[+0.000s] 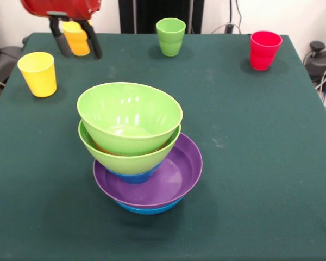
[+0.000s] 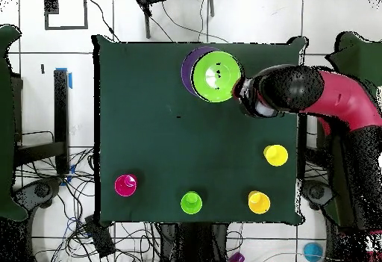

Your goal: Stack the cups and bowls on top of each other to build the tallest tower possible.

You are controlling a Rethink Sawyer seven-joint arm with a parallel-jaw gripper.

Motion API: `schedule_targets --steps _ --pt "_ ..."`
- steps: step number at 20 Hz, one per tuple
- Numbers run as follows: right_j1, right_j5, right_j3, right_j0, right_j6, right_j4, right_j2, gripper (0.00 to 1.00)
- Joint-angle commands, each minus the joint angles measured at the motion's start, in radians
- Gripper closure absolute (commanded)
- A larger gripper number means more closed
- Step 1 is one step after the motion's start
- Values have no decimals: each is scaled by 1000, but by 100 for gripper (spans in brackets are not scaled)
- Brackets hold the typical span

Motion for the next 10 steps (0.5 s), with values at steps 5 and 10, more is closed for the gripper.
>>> schedule_targets --steps 5,10 --pt "-68 -131 234 75 7 -66 -58 0" --pt "-96 -170 286 97 43 -45 -70 0"
